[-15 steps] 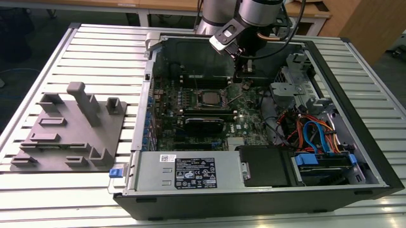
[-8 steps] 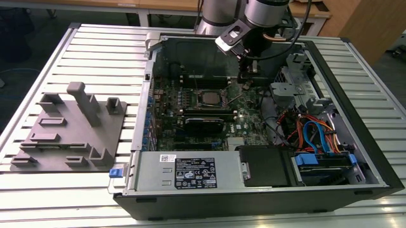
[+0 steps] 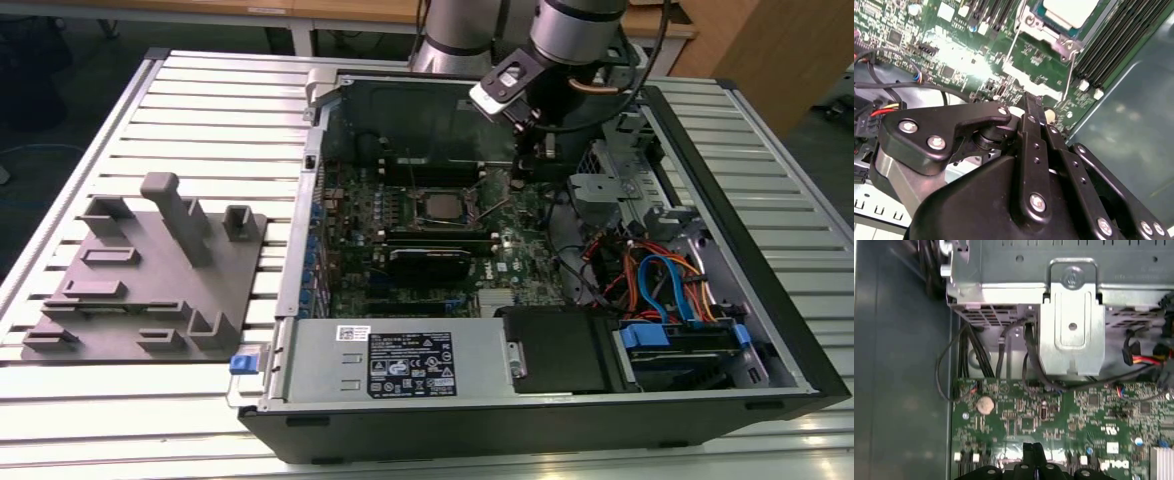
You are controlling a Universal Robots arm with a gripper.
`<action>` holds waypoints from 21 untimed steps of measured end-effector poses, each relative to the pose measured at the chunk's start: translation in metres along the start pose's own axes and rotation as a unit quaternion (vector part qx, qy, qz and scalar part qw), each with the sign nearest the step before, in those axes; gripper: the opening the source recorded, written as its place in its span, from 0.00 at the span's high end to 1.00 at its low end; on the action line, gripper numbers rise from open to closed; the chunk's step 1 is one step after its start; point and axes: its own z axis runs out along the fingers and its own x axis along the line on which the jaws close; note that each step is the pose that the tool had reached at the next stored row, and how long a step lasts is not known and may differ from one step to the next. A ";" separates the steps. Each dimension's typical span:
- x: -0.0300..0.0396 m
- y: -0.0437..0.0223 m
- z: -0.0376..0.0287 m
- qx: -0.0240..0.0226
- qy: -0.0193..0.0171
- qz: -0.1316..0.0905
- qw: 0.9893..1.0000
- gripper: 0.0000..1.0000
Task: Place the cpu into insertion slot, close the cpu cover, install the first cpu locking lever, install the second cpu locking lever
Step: 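Close the cpu cover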
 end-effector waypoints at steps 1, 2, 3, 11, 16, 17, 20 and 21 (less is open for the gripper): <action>0.0000 0.0018 0.0009 0.000 0.000 0.000 1.000 0.90; 0.0000 0.0033 0.0019 0.000 0.000 0.000 1.000 0.90; 0.0000 0.0045 0.0029 0.000 0.000 0.000 1.000 0.90; -0.0002 0.0088 0.0151 0.000 0.000 0.000 1.000 0.90; -0.0003 -0.0001 0.0180 0.000 0.001 0.000 1.000 0.90; -0.0003 -0.0033 0.0182 0.000 0.001 0.000 1.000 0.90; -0.0004 -0.0075 0.0184 0.000 0.002 0.000 1.000 0.90; -0.0004 -0.0075 0.0184 0.000 0.002 0.000 1.000 0.90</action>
